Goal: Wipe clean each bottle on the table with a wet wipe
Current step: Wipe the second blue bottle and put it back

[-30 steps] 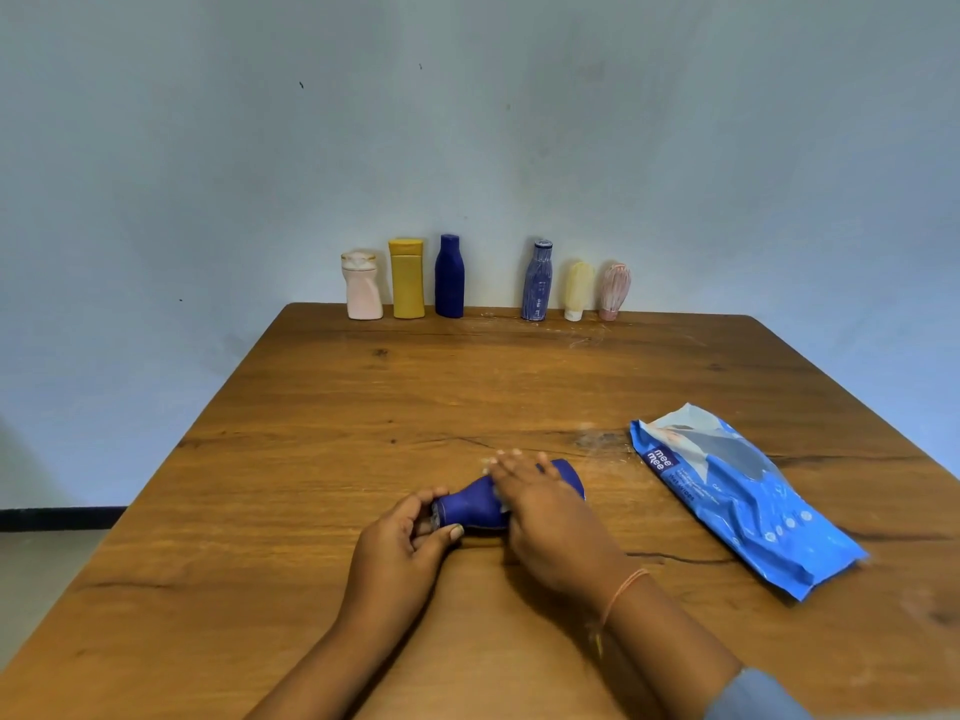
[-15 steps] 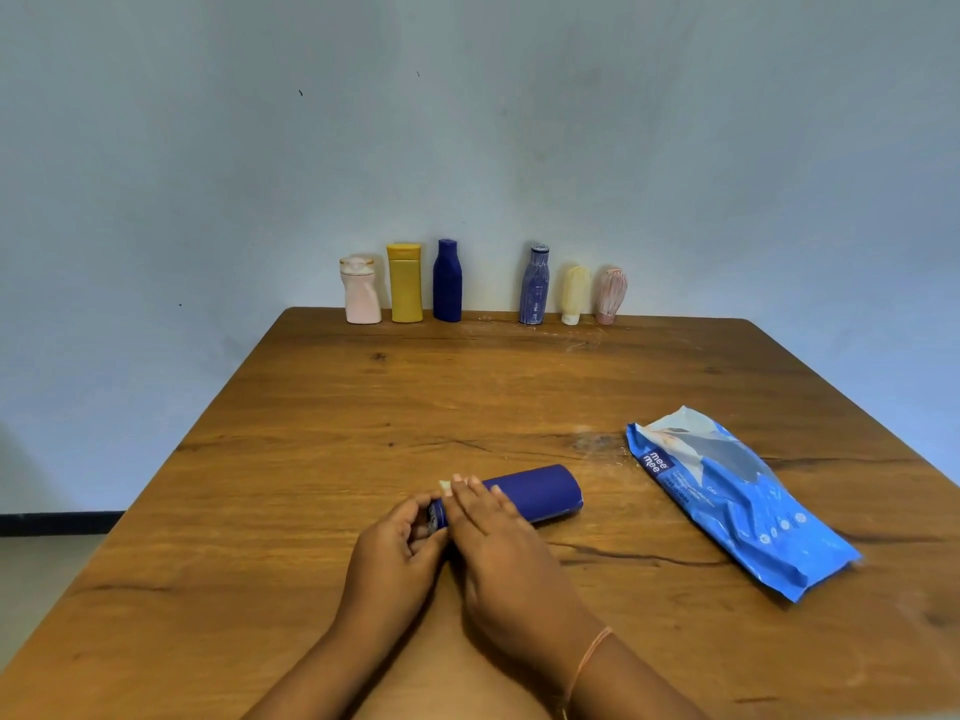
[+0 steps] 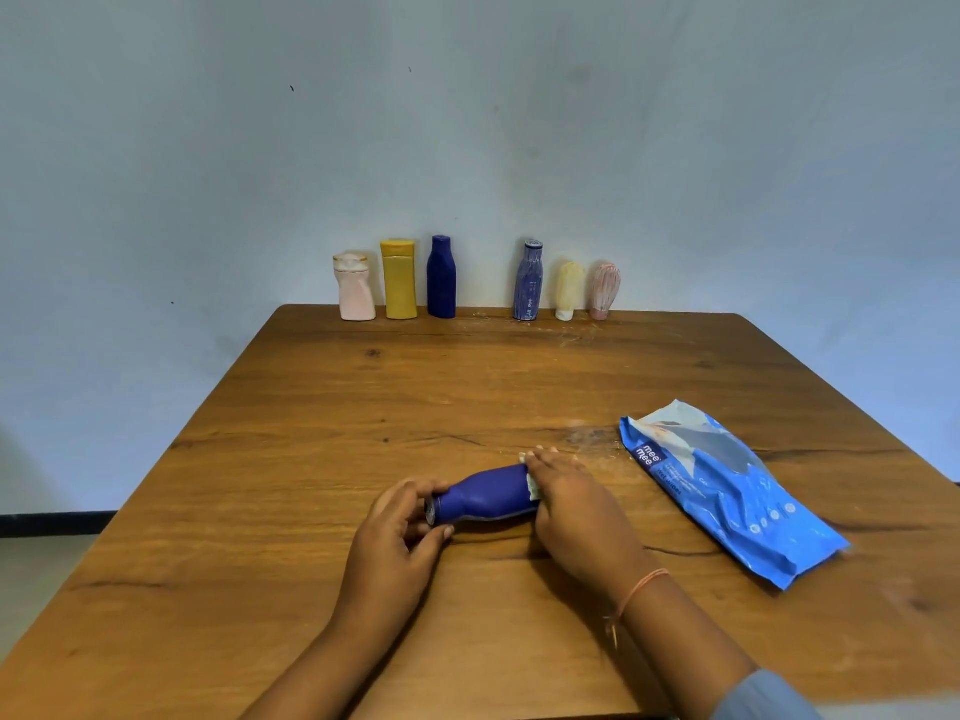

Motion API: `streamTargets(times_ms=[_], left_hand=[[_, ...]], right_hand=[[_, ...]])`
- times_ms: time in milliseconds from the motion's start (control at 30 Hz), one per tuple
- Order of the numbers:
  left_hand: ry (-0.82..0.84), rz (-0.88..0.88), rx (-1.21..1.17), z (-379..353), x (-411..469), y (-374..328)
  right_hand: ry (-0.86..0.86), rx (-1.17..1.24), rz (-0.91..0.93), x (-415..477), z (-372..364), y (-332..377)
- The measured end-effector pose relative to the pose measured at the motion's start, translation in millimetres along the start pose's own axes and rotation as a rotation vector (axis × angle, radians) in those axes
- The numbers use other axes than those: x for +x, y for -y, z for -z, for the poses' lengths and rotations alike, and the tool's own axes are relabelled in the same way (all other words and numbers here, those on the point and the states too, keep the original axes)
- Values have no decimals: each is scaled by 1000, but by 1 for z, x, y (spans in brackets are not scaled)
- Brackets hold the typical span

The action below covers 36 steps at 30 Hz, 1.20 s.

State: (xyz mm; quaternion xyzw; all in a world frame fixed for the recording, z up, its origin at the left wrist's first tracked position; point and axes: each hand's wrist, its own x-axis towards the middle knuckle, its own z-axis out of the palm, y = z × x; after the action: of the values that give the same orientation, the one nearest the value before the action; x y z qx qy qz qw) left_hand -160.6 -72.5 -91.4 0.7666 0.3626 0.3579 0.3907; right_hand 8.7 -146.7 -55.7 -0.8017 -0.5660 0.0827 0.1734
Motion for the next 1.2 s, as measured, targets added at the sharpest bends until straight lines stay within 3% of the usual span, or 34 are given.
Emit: streamTargets(times_ms=[133, 267, 367, 500, 700, 800, 1000, 1100, 1200], left_hand=[[-20, 3, 35, -1, 0, 2], [-51, -2, 6, -3, 1, 8], [-61, 12, -19, -3, 1, 11], [-46, 30, -35, -4, 1, 9], [-30, 50, -23, -3, 1, 5], [-28, 74, -64, -4, 0, 2], [3, 82, -113, -2, -3, -5], [-23, 107, -135, -2, -3, -3], [-49, 123, -158, -3, -2, -6]], right_hand=[[-99, 23, 35, -8, -20, 11], [-99, 46, 277, -20, -49, 42], [-86, 21, 323, -15, -44, 43], [-52, 11, 153, -1, -17, 15], [-166, 9, -42, -3, -16, -7], [-226, -32, 38, -15, -38, 18], [-167, -150, 341, -18, -46, 50], [-162, -219, 296, -6, -29, 30], [-166, -133, 164, 6, -11, -2]])
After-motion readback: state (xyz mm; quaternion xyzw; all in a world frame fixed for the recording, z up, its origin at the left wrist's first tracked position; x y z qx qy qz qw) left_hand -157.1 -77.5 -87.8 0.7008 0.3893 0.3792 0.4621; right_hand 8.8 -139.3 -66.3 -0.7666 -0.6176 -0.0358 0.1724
